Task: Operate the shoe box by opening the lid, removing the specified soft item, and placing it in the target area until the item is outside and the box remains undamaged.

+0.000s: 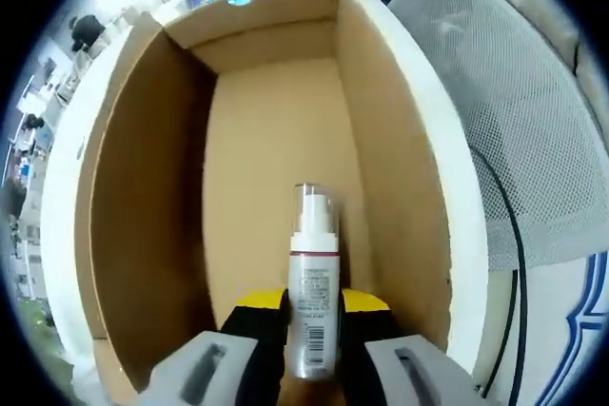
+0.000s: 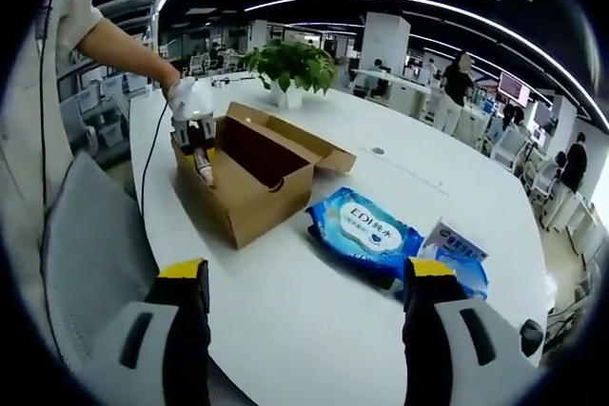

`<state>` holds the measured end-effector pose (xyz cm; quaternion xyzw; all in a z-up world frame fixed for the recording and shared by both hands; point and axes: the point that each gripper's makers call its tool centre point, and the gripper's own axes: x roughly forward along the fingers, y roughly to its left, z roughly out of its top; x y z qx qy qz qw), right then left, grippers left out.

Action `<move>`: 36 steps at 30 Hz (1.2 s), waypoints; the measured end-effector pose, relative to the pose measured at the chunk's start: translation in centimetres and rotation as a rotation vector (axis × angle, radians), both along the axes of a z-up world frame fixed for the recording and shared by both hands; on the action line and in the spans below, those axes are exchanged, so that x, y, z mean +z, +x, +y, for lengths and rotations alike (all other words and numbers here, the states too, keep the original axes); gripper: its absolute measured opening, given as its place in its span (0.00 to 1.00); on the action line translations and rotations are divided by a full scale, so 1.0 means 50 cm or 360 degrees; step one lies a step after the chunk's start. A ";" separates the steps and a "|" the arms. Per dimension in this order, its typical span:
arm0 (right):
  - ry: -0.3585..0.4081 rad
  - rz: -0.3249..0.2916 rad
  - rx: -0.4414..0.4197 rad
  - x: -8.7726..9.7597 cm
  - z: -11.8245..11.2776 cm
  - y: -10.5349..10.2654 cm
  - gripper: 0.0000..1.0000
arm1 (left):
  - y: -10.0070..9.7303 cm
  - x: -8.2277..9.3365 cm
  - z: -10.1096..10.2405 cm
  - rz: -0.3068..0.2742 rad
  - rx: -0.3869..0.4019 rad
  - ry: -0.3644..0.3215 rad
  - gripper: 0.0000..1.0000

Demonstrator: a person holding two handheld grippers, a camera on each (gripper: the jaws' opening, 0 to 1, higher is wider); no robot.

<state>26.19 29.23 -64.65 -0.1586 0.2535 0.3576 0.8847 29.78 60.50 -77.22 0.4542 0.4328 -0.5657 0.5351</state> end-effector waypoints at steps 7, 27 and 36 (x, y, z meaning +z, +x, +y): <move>0.0035 -0.0018 0.0040 0.008 0.020 -0.003 0.74 | 0.003 0.039 -0.051 -0.0035 -0.0001 -0.0108 0.19; 0.0114 -0.0041 0.0224 0.031 0.092 -0.023 0.67 | 0.009 0.173 -0.176 -0.0174 0.0050 -0.0505 0.18; 0.0152 -0.0090 0.0336 0.057 0.128 -0.025 0.60 | -0.018 0.247 -0.238 -0.0191 0.0022 -0.0695 0.19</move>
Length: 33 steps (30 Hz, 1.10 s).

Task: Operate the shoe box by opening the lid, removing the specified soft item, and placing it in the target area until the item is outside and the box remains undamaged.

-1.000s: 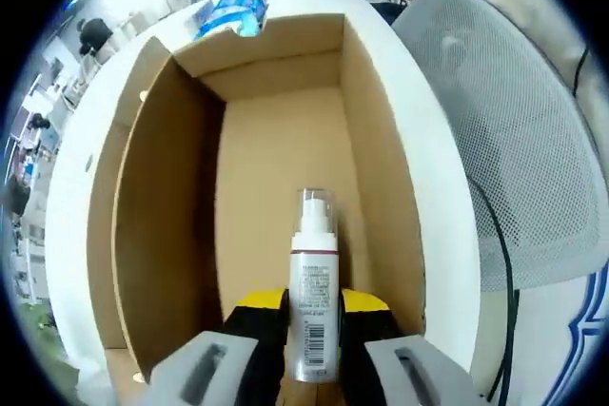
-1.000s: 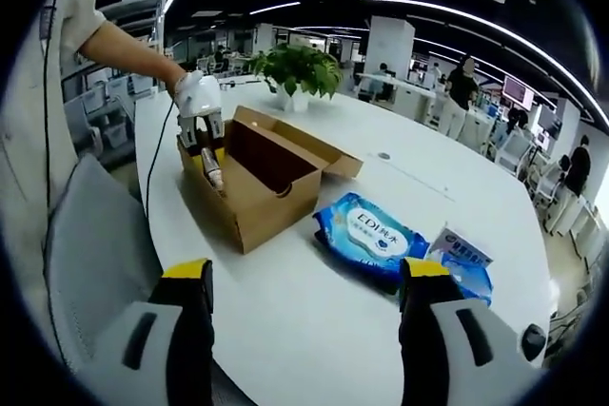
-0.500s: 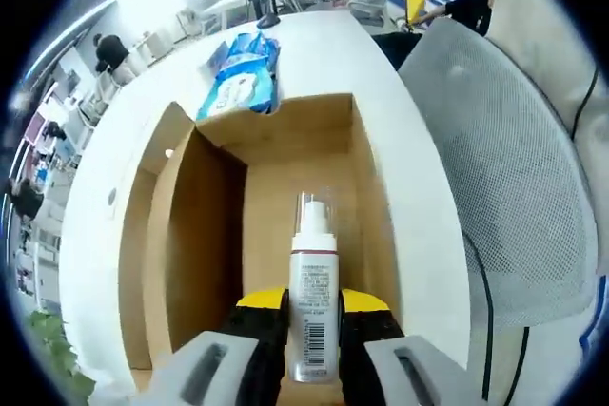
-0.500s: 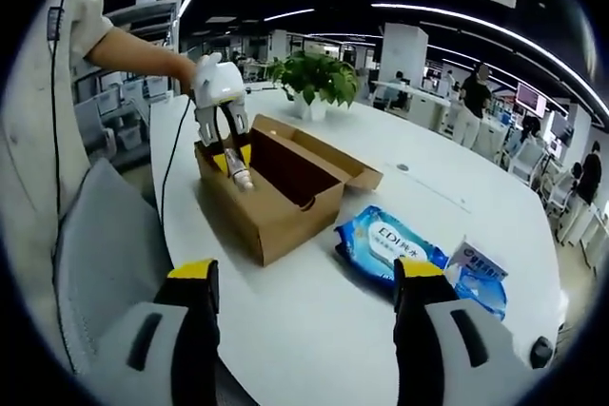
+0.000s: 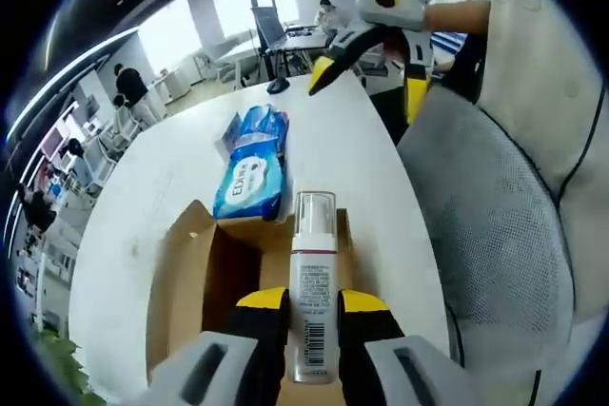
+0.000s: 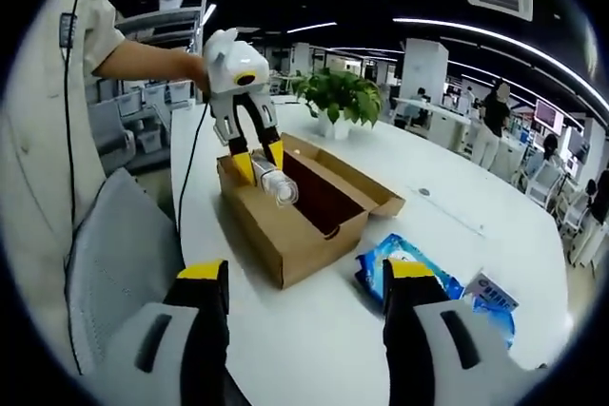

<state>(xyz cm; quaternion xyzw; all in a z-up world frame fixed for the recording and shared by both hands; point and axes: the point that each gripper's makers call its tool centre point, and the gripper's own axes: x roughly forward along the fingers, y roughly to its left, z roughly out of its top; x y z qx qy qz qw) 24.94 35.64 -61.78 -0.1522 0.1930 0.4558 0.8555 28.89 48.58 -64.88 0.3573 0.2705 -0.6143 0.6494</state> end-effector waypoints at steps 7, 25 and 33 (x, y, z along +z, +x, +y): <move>0.0001 -0.0043 0.0110 0.013 0.032 -0.006 0.51 | -0.030 0.030 -0.033 -0.0013 -0.0065 -0.0075 0.19; 0.0014 -0.0114 0.0374 0.038 0.096 -0.036 0.23 | -0.105 0.052 -0.102 0.0120 -0.0189 -0.0267 0.19; -0.0010 -0.0126 0.0425 0.036 0.103 -0.045 0.19 | -0.117 0.053 -0.121 0.0163 -0.0192 -0.0358 0.19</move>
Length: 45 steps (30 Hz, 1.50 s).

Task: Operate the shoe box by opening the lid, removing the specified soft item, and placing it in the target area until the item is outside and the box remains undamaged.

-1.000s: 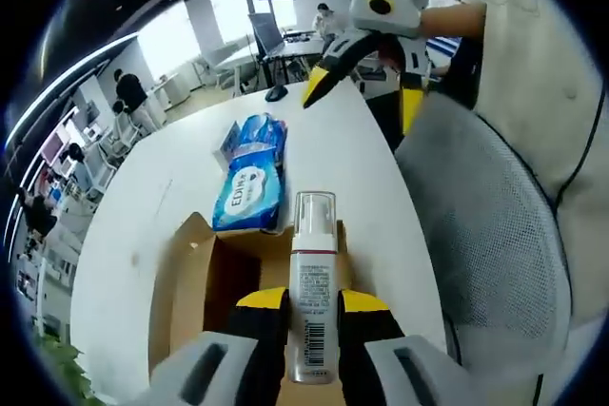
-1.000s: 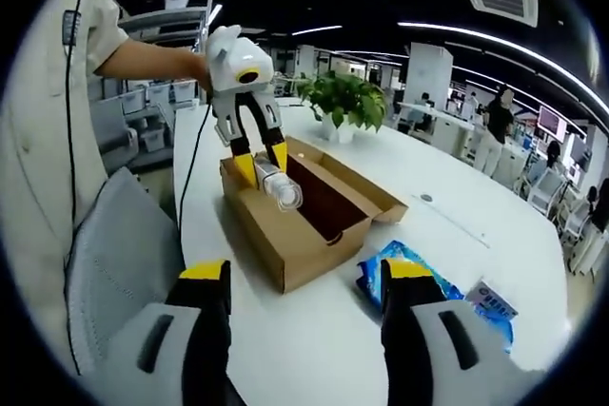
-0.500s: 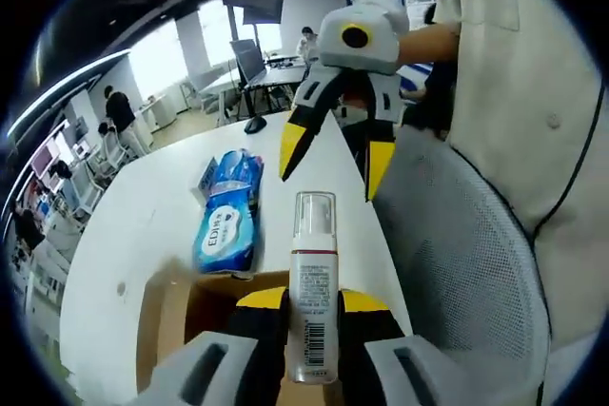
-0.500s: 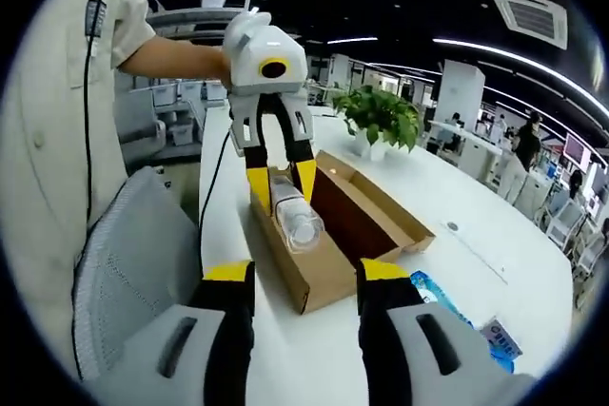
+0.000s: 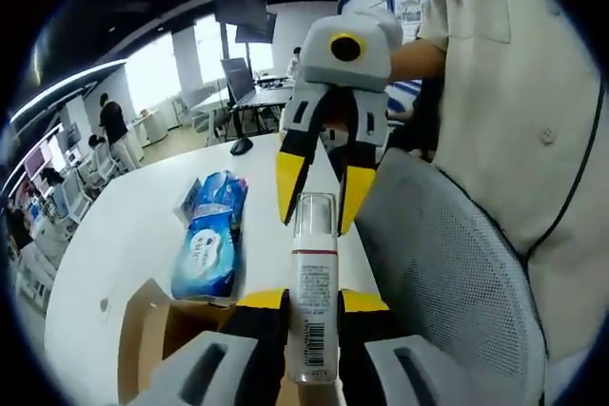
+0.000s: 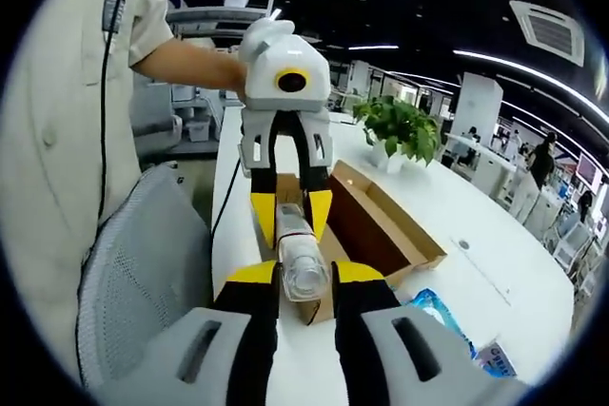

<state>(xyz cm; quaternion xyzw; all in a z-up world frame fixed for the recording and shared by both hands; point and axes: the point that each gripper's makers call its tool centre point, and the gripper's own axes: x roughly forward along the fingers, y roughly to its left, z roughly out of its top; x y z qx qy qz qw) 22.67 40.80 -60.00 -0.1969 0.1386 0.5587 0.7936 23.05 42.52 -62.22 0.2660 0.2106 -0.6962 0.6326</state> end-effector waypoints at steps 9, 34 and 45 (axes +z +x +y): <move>-0.0109 0.0015 0.0033 -0.011 -0.001 -0.005 0.16 | 0.012 -0.025 -0.003 -0.0070 -0.0021 0.0035 0.20; -0.0260 0.0070 0.0017 0.003 -0.043 0.019 0.15 | 0.054 -0.002 -0.029 -0.0184 0.0121 -0.0077 0.31; -0.0370 -0.0016 -0.0020 0.028 -0.098 0.086 0.15 | 0.095 0.012 0.014 -0.0067 0.0516 -0.0188 0.51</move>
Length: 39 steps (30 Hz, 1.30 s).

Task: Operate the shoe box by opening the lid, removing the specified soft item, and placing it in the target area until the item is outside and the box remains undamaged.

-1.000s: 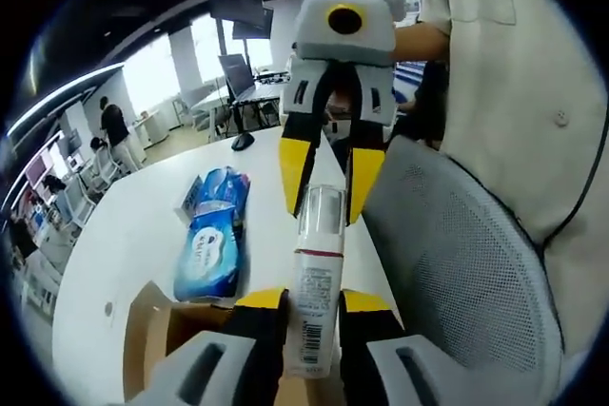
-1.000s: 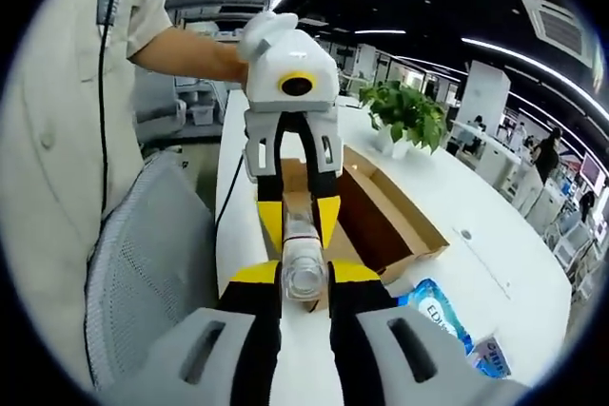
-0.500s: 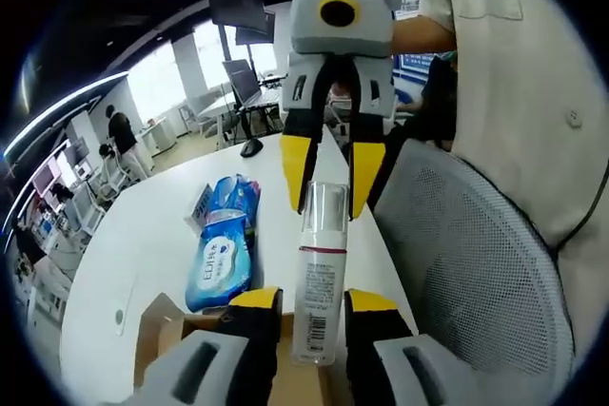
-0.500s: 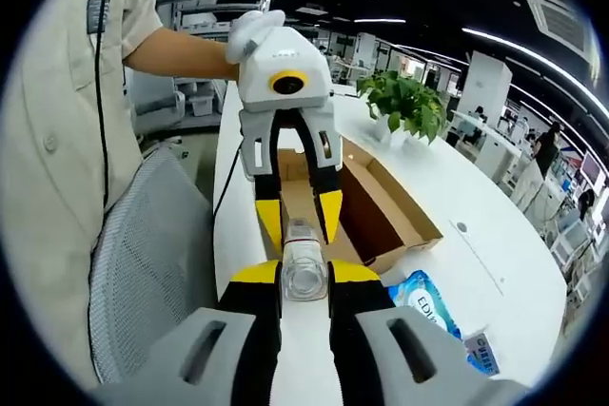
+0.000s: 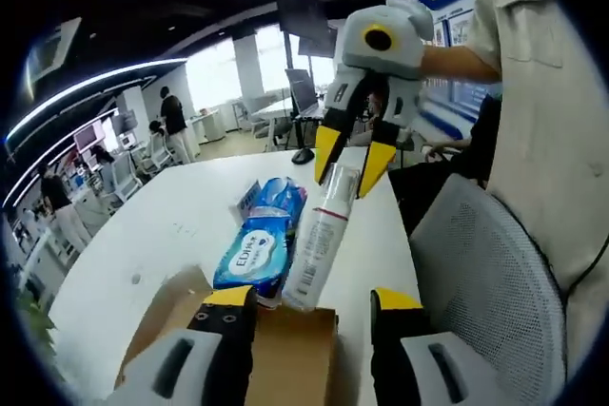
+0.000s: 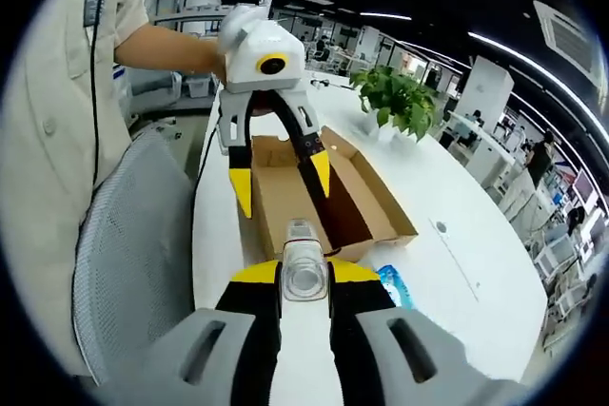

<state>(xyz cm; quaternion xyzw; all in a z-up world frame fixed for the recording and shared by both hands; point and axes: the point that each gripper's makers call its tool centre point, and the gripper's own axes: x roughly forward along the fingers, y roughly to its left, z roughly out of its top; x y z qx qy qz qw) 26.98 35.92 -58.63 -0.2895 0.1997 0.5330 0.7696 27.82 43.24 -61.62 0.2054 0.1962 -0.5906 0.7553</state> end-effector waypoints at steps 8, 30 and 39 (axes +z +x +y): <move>-0.0137 -0.0066 -0.0003 0.015 -0.051 0.066 0.15 | 0.030 0.015 0.052 0.0041 0.0264 -0.0100 0.66; -0.0532 -0.0093 0.0108 -0.010 -0.115 0.242 0.15 | 0.031 0.026 0.234 0.0086 0.0810 -0.0116 0.93; -0.0705 -0.0034 0.0126 -0.049 -0.133 0.319 0.16 | 0.011 0.007 0.306 0.0105 0.0939 -0.0063 1.00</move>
